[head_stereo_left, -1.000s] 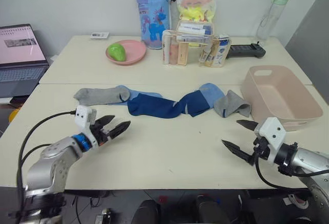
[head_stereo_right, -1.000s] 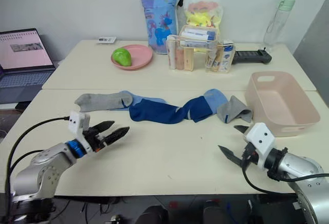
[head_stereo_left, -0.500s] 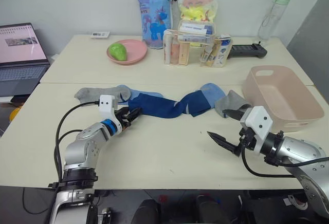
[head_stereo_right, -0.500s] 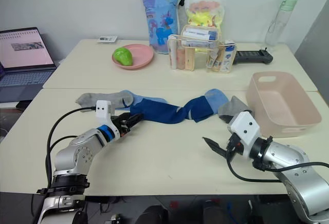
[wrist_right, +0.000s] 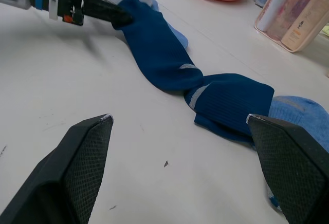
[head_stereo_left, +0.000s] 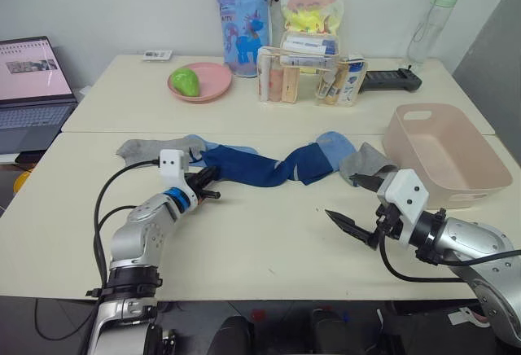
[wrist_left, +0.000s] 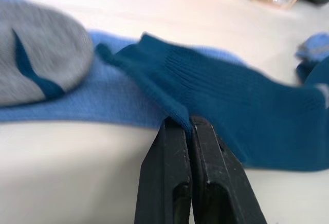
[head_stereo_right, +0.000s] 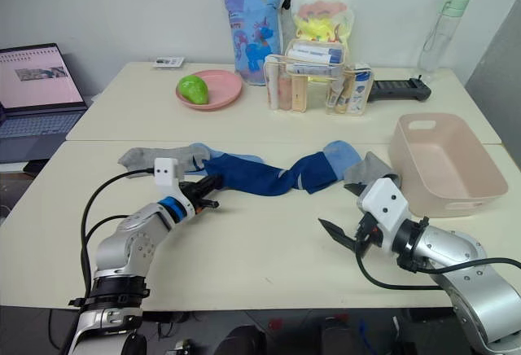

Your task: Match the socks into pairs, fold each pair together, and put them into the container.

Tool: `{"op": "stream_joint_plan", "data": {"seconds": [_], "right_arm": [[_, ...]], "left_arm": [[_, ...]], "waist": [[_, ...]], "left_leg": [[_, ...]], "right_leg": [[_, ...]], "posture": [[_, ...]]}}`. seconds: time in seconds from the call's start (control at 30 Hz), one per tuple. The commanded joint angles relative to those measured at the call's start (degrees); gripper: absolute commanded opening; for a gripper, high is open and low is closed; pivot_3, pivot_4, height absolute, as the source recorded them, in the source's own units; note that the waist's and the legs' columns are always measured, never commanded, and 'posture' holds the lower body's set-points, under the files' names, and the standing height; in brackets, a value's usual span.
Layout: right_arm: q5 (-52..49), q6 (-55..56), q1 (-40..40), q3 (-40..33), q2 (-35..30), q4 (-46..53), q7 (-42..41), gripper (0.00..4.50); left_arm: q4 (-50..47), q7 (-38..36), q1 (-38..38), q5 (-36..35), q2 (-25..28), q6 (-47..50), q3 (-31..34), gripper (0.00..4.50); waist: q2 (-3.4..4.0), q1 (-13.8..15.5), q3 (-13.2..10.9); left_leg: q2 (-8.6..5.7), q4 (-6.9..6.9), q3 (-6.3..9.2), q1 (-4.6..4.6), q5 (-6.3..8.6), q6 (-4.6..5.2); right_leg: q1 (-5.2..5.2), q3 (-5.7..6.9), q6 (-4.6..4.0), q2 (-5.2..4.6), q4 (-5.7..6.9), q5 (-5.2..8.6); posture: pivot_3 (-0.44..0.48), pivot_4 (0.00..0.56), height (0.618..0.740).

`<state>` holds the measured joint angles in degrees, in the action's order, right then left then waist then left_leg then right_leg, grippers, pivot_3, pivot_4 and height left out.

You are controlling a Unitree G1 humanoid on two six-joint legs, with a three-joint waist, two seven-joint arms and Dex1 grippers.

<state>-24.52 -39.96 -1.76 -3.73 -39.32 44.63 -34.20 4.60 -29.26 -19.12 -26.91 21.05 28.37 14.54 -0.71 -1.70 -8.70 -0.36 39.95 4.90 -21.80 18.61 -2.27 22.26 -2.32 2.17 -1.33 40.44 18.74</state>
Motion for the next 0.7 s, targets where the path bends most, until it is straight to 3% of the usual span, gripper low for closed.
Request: {"op": "stream_joint_plan", "data": {"seconds": [0.03,0.13,0.27,0.4,0.47,0.53,0.7], "right_arm": [[-0.8,1.0,-1.5,-0.7,-0.1,0.8,-0.2,4.5],[-0.9,1.4,-3.0,0.2,-0.1,-0.2,-0.9,4.5],[-1.4,2.1,-6.1,1.9,0.4,-2.4,-2.3,4.5],[-1.4,2.9,-7.6,4.0,0.8,-4.3,-3.5,4.5],[-1.2,3.2,-8.0,4.6,0.8,-4.8,-3.9,4.5],[-1.2,3.3,-8.3,4.6,0.8,-5.1,-4.0,4.5],[-1.5,2.5,-7.2,3.2,-0.5,-4.3,-4.1,4.5]], "left_arm": [[-7.4,-0.2,2.5,-2.9,2.6,0.8,4.0,0.03],[-11.7,-0.6,5.1,-5.9,4.7,3.3,6.9,0.03],[-17.9,-6.1,9.1,-10.9,15.4,8.0,13.9,0.03],[-22.2,-13.2,8.5,-12.9,27.9,13.9,11.2,0.03],[-24.3,-15.4,8.9,-13.7,31.5,16.0,9.3,0.03],[-27.1,-14.7,8.5,-14.2,31.6,18.0,5.8,0.03],[-32.7,-8.1,7.3,-15.0,20.7,22.4,-6.8,0.03]], "waist": [[0.0,0.0,0.0],[0.0,0.0,0.0],[-0.22,-0.3,-0.1],[-0.24,0.3,-0.2],[-0.2,0.5,-0.2],[-0.16,0.5,-0.3],[-0.24,0.4,-0.3]], "left_leg": [[0.0,0.0,-0.01,0.01,0.0,0.0],[0.0,0.0,0.0,0.01,0.02,0.02],[0.07,-0.04,0.01,0.02,0.02,0.04],[0.0,-0.03,0.1,0.02,0.04,0.06],[-0.09,-0.04,0.12,-0.02,0.04,0.06],[-0.12,-0.05,0.07,-0.03,0.04,0.06],[-0.08,-0.04,0.08,-0.08,0.04,0.07]], "right_leg": [[0.0,-0.01,0.0,0.0,0.01,0.0],[-0.01,0.0,0.0,0.0,0.0,0.0],[0.05,0.01,0.0,0.04,0.04,0.0],[-0.03,0.1,-0.01,0.0,-0.04,0.0],[-0.06,0.12,0.0,-0.04,-0.16,0.0],[-0.08,0.08,0.0,-0.09,-0.24,0.0],[-0.08,0.09,0.01,-0.08,-0.21,-0.01]], "posture": [[0.0,0.15,0.703],[0.0,0.15,0.703],[0.0,0.15,0.703],[0.0,0.15,0.703],[0.0,0.15,0.703],[0.0,0.15,0.703],[0.0,0.15,0.703]]}}
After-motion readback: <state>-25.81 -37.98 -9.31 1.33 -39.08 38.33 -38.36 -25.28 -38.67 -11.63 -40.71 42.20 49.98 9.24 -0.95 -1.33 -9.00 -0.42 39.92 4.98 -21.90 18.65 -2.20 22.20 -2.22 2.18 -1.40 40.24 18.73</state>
